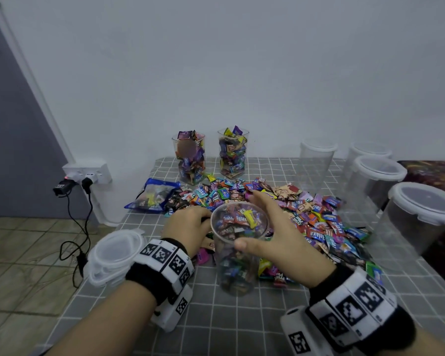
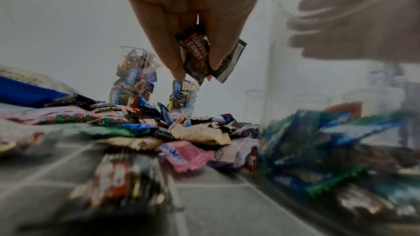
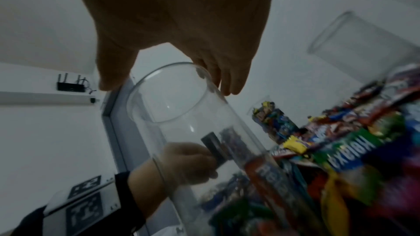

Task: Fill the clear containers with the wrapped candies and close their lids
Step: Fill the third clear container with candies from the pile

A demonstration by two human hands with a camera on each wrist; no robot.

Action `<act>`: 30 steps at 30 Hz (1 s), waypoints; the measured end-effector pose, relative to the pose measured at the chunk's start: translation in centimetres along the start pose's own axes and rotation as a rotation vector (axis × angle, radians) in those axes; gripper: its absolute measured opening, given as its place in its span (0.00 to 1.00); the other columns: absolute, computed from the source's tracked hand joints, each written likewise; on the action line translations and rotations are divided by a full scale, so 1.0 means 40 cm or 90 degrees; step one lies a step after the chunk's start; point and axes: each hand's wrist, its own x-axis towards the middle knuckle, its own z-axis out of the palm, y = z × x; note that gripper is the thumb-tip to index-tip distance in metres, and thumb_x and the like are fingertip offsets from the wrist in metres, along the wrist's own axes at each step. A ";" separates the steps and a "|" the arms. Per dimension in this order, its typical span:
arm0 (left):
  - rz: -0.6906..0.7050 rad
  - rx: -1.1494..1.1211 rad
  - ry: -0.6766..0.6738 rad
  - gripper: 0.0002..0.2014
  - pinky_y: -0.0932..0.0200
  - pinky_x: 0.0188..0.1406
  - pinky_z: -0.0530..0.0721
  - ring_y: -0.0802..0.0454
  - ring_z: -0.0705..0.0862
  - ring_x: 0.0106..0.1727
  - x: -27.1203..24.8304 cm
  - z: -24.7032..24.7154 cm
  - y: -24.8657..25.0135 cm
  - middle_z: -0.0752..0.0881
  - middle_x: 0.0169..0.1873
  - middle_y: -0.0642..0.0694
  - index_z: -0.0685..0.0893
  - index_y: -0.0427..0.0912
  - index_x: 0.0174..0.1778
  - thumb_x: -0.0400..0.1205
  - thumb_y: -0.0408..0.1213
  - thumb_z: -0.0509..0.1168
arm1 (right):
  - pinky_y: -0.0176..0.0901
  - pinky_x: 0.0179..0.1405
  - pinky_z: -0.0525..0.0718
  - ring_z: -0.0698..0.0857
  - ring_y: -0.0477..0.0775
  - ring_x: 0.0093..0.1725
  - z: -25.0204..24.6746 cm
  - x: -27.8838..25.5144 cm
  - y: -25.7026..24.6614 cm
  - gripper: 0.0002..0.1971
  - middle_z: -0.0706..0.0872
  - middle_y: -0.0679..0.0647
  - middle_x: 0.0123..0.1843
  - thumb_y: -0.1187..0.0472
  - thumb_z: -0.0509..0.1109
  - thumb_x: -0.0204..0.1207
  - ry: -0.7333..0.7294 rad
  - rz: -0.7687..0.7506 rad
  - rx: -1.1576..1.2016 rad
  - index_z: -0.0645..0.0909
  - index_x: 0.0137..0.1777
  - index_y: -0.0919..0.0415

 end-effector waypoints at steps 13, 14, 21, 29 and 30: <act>0.040 -0.206 0.172 0.05 0.77 0.38 0.71 0.66 0.79 0.38 -0.030 -0.109 0.044 0.86 0.37 0.54 0.90 0.41 0.46 0.78 0.34 0.69 | 0.35 0.69 0.73 0.76 0.30 0.65 0.011 -0.001 0.035 0.35 0.75 0.29 0.63 0.53 0.83 0.61 0.004 -0.004 0.039 0.65 0.59 0.30; 0.050 -0.213 0.173 0.05 0.77 0.38 0.72 0.66 0.80 0.38 -0.033 -0.120 0.053 0.85 0.36 0.56 0.90 0.42 0.46 0.78 0.34 0.70 | 0.37 0.71 0.73 0.75 0.31 0.66 0.012 0.000 0.037 0.36 0.75 0.29 0.64 0.52 0.84 0.61 0.005 -0.002 0.039 0.64 0.60 0.30; 0.229 -0.091 0.104 0.11 0.76 0.37 0.72 0.65 0.80 0.39 -0.063 -0.148 0.095 0.85 0.36 0.62 0.91 0.48 0.45 0.76 0.46 0.65 | 0.29 0.65 0.72 0.73 0.24 0.64 0.013 -0.003 0.030 0.35 0.73 0.26 0.62 0.53 0.83 0.62 -0.001 -0.001 0.030 0.62 0.59 0.29; 0.311 -0.008 0.084 0.17 0.59 0.29 0.84 0.59 0.86 0.36 -0.081 -0.110 0.107 0.88 0.34 0.58 0.90 0.55 0.44 0.73 0.53 0.57 | 0.21 0.58 0.71 0.74 0.19 0.59 0.014 -0.006 0.032 0.35 0.75 0.24 0.58 0.58 0.83 0.62 0.015 -0.015 0.033 0.65 0.58 0.31; 0.309 -0.025 0.083 0.17 0.59 0.33 0.84 0.61 0.86 0.38 -0.082 -0.109 0.106 0.89 0.37 0.59 0.90 0.57 0.48 0.74 0.54 0.58 | 0.22 0.58 0.73 0.76 0.23 0.59 0.014 -0.005 0.035 0.35 0.78 0.27 0.58 0.59 0.84 0.62 0.019 -0.015 0.039 0.66 0.59 0.33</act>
